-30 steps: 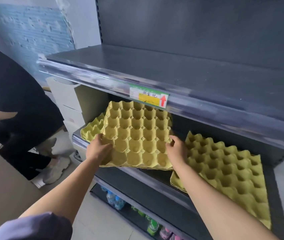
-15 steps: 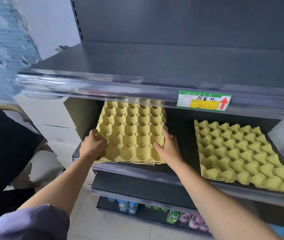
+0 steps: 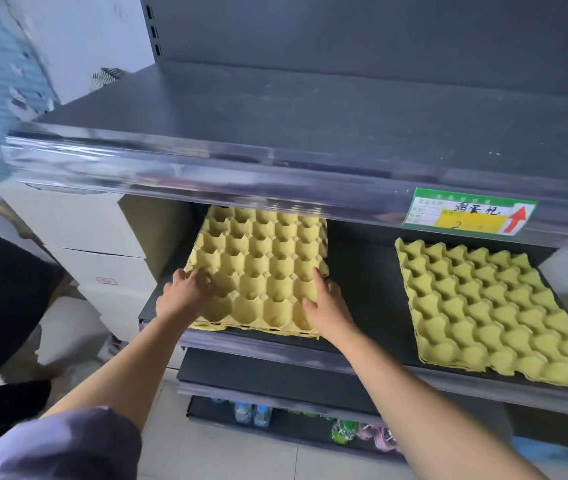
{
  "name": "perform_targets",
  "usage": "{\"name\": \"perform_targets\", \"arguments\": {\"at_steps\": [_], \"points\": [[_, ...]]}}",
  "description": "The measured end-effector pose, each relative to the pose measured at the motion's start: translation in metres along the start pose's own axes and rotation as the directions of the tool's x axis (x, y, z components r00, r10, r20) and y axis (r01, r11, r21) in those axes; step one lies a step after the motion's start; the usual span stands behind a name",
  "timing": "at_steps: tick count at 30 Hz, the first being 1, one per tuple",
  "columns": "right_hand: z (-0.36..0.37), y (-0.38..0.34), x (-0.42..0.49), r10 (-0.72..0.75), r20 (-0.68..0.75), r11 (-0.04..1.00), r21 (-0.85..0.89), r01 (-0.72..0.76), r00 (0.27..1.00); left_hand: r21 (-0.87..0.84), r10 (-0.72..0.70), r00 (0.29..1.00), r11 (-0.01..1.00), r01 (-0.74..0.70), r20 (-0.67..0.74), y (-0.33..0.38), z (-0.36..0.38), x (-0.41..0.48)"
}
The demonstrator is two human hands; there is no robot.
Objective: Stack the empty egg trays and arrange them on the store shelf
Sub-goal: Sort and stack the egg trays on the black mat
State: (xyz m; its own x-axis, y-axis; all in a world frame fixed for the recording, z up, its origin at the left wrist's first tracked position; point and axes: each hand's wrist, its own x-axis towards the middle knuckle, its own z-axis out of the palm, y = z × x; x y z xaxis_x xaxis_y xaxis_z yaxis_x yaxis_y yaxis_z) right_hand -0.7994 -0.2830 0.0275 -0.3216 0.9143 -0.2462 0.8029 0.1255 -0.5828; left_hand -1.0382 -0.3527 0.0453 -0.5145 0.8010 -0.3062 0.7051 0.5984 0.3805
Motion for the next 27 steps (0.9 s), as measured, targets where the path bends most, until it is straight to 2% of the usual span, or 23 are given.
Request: {"name": "perform_targets", "arguments": {"at_steps": [4,9,12,16,20,25,27], "points": [[0.000,-0.001,0.000,-0.005,-0.013,0.997,-0.081,0.004,1.000,0.044,0.001,0.995,0.999,0.004,-0.104,0.003,0.001,0.000],[-0.016,-0.005,-0.010,-0.083,-0.067,0.970,-0.233,0.065,0.994,0.203,0.210,0.939,0.966,-0.158,-0.272,0.016,0.004,-0.013],[-0.030,0.000,-0.023,-0.188,-0.115,0.927,-0.348,0.138,0.975,0.270,0.321,0.909,0.930,-0.249,-0.265,0.033,0.006,-0.027],[-0.052,0.015,-0.041,-0.276,-0.167,0.881,-0.438,0.180,0.947,0.295,0.369,0.900,0.908,-0.297,-0.233,0.058,0.011,-0.047],[-0.079,0.040,-0.061,-0.374,-0.222,0.844,-0.483,0.232,0.900,0.342,0.407,0.872,0.888,-0.307,-0.273,0.080,0.019,-0.074],[-0.132,0.105,-0.102,-0.402,-0.302,0.838,-0.502,0.214,0.865,0.404,0.512,0.822,0.826,-0.392,-0.251,0.156,0.055,-0.130],[-0.161,0.147,-0.125,-0.387,-0.335,0.838,-0.516,0.176,0.859,0.411,0.584,0.773,0.786,-0.462,-0.249,0.202,0.078,-0.159]]}}
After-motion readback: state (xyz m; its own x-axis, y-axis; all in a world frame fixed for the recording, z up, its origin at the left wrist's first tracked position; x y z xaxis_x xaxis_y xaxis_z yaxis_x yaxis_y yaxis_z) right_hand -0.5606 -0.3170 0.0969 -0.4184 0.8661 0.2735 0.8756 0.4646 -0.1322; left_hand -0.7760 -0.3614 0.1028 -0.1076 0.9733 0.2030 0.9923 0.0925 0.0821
